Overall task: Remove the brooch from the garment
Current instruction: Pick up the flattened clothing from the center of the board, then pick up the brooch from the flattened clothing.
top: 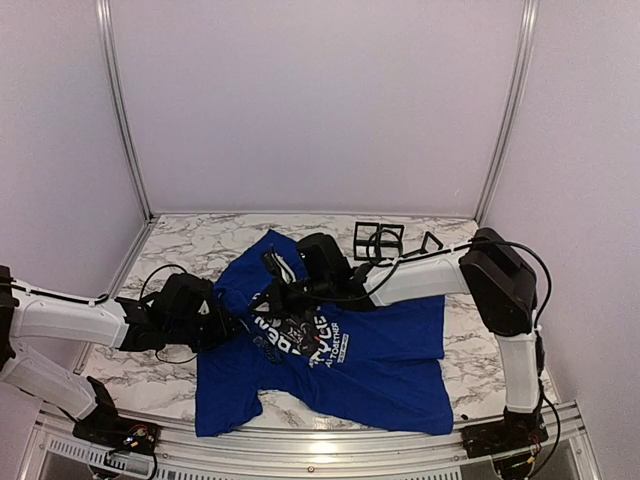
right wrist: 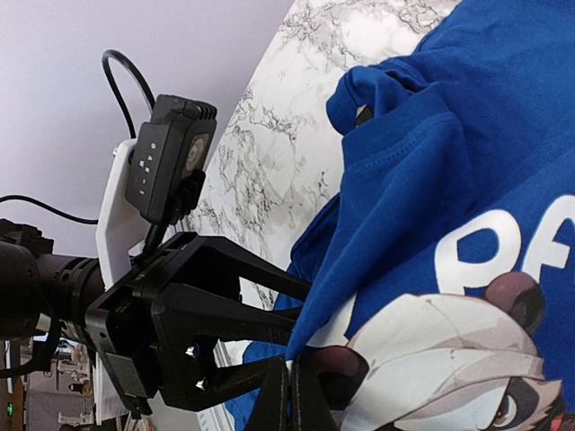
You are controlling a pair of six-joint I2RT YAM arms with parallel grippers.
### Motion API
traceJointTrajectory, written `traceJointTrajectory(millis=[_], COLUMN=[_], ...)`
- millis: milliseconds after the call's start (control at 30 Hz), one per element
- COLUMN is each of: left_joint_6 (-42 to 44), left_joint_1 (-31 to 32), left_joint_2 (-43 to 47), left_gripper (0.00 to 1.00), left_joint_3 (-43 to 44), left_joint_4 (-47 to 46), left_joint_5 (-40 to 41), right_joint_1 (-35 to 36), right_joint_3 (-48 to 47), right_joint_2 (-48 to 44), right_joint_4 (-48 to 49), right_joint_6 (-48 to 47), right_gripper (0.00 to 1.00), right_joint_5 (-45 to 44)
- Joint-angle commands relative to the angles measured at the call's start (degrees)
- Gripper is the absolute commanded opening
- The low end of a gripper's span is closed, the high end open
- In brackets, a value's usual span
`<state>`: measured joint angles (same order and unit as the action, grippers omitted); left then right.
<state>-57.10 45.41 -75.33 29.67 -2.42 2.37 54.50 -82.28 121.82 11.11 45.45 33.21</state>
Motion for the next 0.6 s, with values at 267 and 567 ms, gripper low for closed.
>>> traceJointTrajectory(millis=[267, 567], left_joint_6=[-1.93, -3.97], left_joint_1=[0.65, 0.64], left_joint_2=[-0.04, -2.59], left_gripper=[0.35, 0.23], left_joint_3=[-0.69, -1.96], left_joint_4=[-4.15, -6.38], left_joint_5=[1.99, 2.64], right_joint_1=[2.01, 2.18], right_joint_3=[-3.35, -2.92], right_joint_2=[2.14, 1.76], right_joint_4=[0.71, 0.29], right_joint_6=[0.86, 0.65], right_gripper=[0.00, 0.00], right_joint_5=[1.09, 0.89])
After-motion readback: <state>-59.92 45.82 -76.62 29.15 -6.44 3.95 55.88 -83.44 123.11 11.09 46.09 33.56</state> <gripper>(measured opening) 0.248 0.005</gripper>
